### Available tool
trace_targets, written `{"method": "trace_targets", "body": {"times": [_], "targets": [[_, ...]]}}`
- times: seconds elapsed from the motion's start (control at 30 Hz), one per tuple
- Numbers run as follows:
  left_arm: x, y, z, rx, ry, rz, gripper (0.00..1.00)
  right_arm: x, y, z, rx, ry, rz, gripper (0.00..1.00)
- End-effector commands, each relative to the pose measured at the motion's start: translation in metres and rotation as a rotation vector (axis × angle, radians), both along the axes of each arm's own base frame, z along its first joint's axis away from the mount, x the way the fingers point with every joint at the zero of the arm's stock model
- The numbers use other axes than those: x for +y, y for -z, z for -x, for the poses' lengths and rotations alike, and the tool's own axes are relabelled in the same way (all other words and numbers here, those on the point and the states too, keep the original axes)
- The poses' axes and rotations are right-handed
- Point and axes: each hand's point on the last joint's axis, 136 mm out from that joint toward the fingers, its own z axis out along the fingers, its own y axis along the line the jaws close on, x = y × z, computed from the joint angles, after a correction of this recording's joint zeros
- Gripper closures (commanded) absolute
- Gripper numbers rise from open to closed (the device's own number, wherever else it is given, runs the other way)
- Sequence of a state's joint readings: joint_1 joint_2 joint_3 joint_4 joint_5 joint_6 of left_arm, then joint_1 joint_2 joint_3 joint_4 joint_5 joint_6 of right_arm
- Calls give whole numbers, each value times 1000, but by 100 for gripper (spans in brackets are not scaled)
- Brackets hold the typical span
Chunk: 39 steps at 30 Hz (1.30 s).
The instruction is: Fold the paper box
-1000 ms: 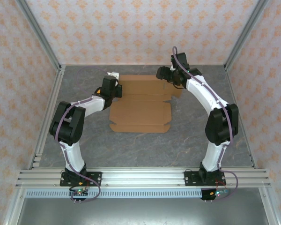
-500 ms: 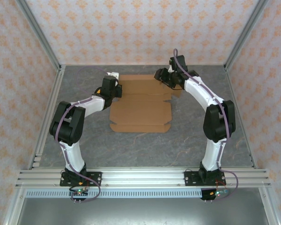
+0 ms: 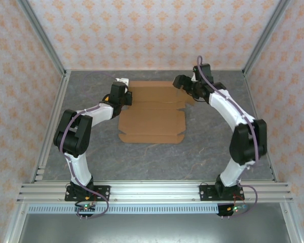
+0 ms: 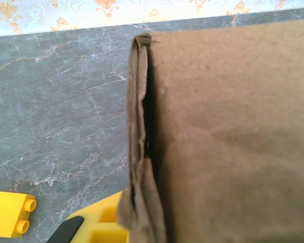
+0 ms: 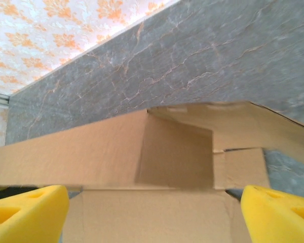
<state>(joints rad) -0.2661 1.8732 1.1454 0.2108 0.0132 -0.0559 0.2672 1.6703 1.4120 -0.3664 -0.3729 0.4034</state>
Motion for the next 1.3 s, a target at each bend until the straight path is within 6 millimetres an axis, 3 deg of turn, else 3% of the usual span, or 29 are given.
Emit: {"method": "trace_targets", "body": {"times": [0.0, 0.17, 0.3, 0.5, 0.9, 1.1, 1.27], "targets": [[8, -12, -1, -25, -41, 10, 100, -22, -7, 22, -61, 28, 67, 11], [8, -13, -1, -26, -41, 15, 100, -16, 48, 41, -2, 33, -18, 14], [7, -12, -2, -24, -39, 15, 100, -8, 90, 38, 16, 57, -12, 17], [7, -13, -2, -25, -36, 16, 100, -9, 126, 16, -6, 136, 13, 23], [6, -13, -1, -28, -33, 21, 100, -7, 151, -21, -34, 168, 39, 33], [5, -13, 0, -28, -24, 24, 100, -6, 153, -32, -35, 169, 31, 38], [3, -13, 0, -25, -17, 29, 100, 0, 138, -34, -89, 127, 13, 46]]}}
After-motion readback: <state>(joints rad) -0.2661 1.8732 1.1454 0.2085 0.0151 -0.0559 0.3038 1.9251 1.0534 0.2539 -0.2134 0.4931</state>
